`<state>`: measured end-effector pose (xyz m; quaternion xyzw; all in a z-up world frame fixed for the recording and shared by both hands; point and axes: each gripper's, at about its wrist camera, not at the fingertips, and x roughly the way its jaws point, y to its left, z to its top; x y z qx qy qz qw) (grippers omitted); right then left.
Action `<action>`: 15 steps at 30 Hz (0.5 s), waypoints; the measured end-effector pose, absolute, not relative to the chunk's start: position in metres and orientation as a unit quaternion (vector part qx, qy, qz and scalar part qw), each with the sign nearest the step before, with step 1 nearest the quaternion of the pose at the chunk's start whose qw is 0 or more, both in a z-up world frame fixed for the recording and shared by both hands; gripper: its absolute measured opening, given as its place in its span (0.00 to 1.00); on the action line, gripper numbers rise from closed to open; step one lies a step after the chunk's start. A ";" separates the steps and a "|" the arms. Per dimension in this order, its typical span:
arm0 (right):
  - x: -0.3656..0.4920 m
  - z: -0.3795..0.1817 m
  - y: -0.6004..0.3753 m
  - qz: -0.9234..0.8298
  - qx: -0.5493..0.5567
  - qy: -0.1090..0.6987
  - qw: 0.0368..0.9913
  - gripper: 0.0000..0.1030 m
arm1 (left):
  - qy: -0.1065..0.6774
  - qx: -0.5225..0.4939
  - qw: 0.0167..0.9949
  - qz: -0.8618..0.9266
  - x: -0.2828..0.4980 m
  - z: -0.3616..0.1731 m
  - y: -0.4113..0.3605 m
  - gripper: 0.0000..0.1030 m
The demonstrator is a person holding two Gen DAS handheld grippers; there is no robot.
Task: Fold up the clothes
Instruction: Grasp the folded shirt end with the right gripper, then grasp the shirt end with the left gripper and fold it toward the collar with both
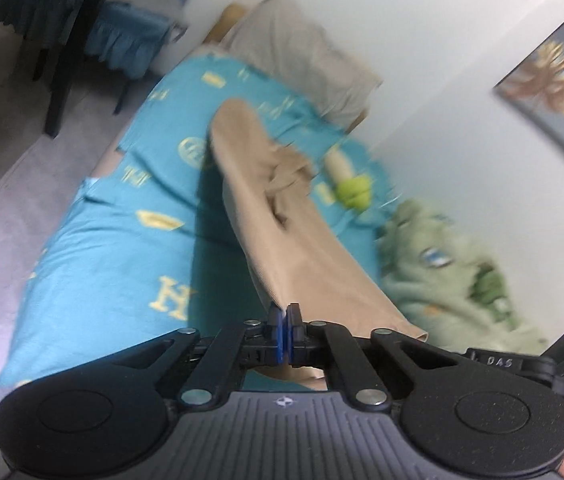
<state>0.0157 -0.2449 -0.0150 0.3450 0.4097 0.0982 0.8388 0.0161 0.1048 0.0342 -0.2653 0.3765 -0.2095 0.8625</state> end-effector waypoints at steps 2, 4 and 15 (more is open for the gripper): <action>-0.002 -0.001 -0.252 0.101 0.343 0.390 0.848 0.08 | 0.355 -0.275 0.864 -0.228 -0.006 0.052 0.104 0.01; -0.020 0.007 -0.260 0.108 0.351 0.376 0.851 0.08 | 0.337 -0.274 0.867 -0.245 -0.030 0.064 0.100 0.01; -0.022 0.017 -0.296 0.097 0.383 0.351 0.849 0.08 | 0.306 -0.260 0.883 -0.243 -0.032 0.082 0.084 0.01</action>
